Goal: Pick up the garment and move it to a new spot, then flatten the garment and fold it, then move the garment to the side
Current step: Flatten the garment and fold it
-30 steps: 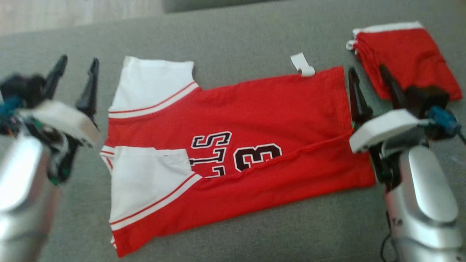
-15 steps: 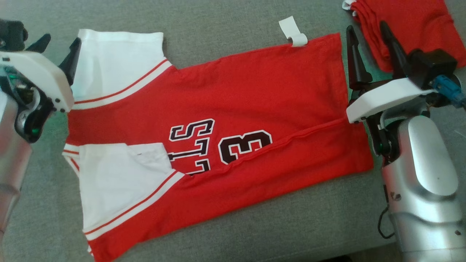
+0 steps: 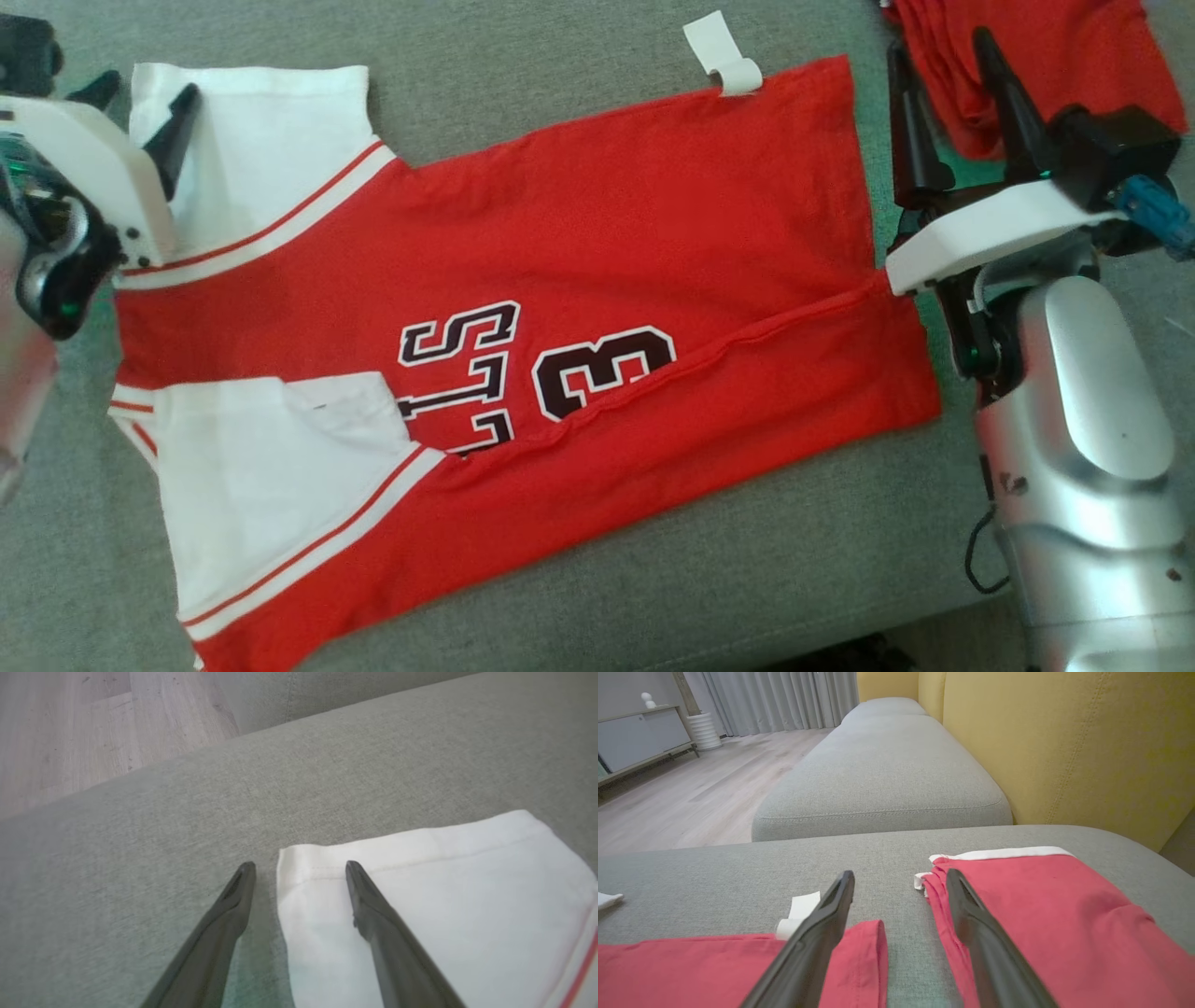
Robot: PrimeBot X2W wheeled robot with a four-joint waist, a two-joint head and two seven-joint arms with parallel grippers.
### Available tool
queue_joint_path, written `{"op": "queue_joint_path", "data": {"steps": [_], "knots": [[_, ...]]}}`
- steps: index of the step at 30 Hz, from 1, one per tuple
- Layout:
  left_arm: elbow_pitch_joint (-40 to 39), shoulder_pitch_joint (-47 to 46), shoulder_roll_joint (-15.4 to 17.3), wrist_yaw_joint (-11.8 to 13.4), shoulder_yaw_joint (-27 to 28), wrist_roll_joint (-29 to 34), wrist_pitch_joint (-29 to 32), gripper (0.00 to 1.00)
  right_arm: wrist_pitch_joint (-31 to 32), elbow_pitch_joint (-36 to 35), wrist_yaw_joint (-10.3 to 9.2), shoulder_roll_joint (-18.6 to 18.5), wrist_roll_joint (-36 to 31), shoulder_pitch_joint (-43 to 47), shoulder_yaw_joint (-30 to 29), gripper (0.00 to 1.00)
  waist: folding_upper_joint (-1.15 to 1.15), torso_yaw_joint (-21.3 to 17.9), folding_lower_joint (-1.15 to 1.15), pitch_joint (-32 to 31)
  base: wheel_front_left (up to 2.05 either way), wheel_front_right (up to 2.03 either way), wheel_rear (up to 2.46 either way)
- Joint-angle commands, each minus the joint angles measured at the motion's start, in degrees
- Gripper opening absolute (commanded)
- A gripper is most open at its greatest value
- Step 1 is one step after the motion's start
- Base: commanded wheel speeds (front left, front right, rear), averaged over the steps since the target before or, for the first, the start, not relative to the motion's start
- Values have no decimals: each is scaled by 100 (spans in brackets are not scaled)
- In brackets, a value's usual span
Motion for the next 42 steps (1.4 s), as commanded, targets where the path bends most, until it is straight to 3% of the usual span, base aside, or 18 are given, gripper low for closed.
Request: {"op": "queue_joint_path", "data": {"steps": [1,8,14,15,16,17,22,31,36,42], "knots": [[-110,-286,314,11,148,-52,21,100,-72,-164,37,-1,11,-151,77,100,0,-7,0,5,0,0,0],[-198,-314,379,10,-358,-430,195,100,-101,-74,37,-1,-20,-209,19,100,0,-25,0,19,0,0,0],[-184,-287,459,10,-779,-831,819,100,-109,-53,37,-1,-48,-273,-11,100,0,-21,0,22,0,0,0],[-190,-282,464,10,-815,-909,900,96,-111,-50,37,-1,-58,-278,-21,100,0,-15,0,18,0,0,0],[-206,-287,474,10,-851,-966,950,13,-112,-47,37,-1,-68,-282,-33,100,0,-7,0,14,0,0,0],[-220,-298,484,10,-883,-1008,970,0,-111,-46,37,-1,-79,-286,-44,100,0,3,0,9,0,0,0],[-208,-381,455,10,-882,-1126,588,0,-84,-30,37,-1,-180,-306,-130,100,0,123,0,-76,0,0,0],[-468,-501,113,10,-791,-1038,-944,0,252,173,37,-1,-541,-380,-182,100,0,643,0,-479,0,0,0],[-794,-433,-33,10,-863,-898,-1474,0,773,610,37,-118,-767,-477,-151,100,0,1033,0,-671,0,0,0],[-1278,-253,-112,34,-1052,-692,-1691,0,1454,1408,37,-434,-1025,-682,-289,100,0,1393,0,-774,0,0,0]]}}
